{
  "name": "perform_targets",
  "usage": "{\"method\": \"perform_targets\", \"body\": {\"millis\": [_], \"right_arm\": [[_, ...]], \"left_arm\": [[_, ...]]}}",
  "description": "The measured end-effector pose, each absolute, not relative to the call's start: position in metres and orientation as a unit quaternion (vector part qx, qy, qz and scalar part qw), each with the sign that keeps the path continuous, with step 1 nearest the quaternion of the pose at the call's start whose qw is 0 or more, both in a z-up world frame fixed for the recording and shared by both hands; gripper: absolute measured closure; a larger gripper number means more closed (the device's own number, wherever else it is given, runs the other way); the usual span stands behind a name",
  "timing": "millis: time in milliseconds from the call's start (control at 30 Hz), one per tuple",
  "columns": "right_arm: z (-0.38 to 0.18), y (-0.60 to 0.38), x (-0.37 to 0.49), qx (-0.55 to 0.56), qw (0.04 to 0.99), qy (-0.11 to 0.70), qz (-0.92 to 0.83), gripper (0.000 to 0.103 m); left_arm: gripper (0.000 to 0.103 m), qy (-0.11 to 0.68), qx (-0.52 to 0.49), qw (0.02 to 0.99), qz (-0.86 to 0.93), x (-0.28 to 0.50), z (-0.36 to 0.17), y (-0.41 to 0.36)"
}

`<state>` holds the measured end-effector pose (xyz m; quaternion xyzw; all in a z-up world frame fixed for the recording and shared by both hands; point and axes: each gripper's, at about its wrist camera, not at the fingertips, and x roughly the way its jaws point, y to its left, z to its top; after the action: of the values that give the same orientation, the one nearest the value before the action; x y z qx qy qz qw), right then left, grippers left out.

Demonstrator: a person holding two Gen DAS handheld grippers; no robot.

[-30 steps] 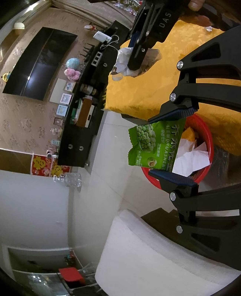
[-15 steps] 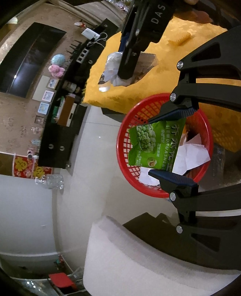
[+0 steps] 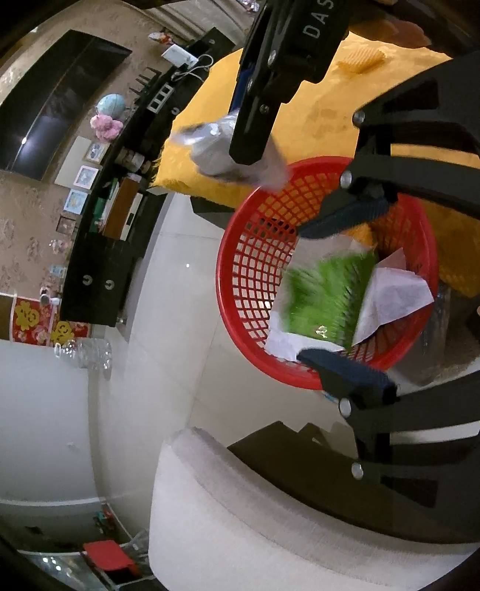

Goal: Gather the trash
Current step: 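Open both tools to drop the packet and bag into the wastebasket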

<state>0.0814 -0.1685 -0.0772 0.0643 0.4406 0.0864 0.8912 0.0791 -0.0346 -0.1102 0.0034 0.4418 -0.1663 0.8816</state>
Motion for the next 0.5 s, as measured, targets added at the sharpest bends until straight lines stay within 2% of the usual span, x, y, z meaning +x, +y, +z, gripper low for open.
{"method": "perform_targets", "body": {"millis": [133,233,400,500], "right_arm": [[-0.079,-0.172,0.083,0.075,0.891,0.439,0.086,0.059],[-0.075,-0.175,0.080,0.080,0.894,0.433,0.085,0.055],[-0.066,-0.181,0.074,0.086,0.901,0.418,0.084,0.044],[-0.062,-0.184,0.071,0.088,0.903,0.413,0.081,0.042]], "left_arm": [[0.027,0.434,0.007,0.886,-0.161,0.079,-0.108,-0.036],[0.027,0.433,0.011,0.887,-0.159,0.078,-0.107,-0.037],[0.026,0.429,0.009,0.890,-0.155,0.076,-0.103,-0.035],[0.026,0.422,0.003,0.894,-0.150,0.074,-0.097,-0.030]]}}
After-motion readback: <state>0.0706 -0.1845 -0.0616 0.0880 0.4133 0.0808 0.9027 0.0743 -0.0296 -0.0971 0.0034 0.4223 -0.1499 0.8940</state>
